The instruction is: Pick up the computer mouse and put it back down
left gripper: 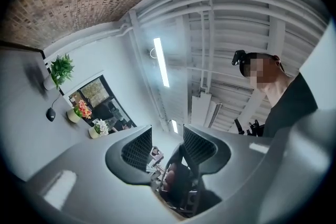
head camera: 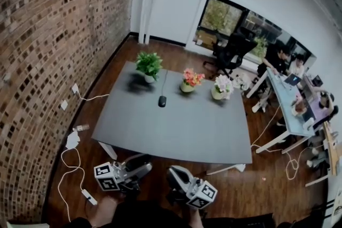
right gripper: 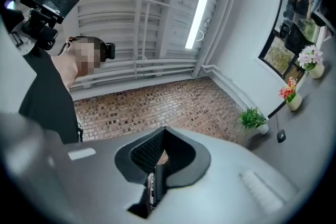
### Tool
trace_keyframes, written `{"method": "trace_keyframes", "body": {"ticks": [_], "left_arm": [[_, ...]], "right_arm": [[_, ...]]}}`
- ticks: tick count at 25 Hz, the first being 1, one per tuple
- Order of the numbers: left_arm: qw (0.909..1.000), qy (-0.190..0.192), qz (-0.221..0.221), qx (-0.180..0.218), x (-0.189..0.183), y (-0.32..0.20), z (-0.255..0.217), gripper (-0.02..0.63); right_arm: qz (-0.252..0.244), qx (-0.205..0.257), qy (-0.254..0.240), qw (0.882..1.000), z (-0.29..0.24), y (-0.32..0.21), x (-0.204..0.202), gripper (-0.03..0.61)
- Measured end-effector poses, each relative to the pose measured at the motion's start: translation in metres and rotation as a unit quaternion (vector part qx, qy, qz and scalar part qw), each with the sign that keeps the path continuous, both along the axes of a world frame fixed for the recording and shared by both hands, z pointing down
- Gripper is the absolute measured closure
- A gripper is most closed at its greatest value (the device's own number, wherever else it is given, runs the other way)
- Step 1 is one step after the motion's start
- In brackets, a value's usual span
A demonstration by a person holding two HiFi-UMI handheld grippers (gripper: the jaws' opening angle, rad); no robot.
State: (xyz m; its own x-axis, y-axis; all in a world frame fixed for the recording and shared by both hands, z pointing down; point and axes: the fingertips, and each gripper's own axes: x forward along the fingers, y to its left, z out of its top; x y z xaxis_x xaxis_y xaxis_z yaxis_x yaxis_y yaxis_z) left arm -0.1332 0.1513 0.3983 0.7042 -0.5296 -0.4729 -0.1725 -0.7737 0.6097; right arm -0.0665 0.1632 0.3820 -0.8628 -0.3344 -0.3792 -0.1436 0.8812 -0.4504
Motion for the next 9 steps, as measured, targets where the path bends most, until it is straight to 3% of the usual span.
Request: {"method": "trace_keyframes", "body": {"ticks": [9], "left_arm": [[0.9998, 0.006, -0.013, -0.012, -0.014, -0.006, 0.017, 0.448]], "right_arm": [[-0.001, -0.014, 0.005, 1.0, 0.025, -0.004, 0.0, 0.578]]}}
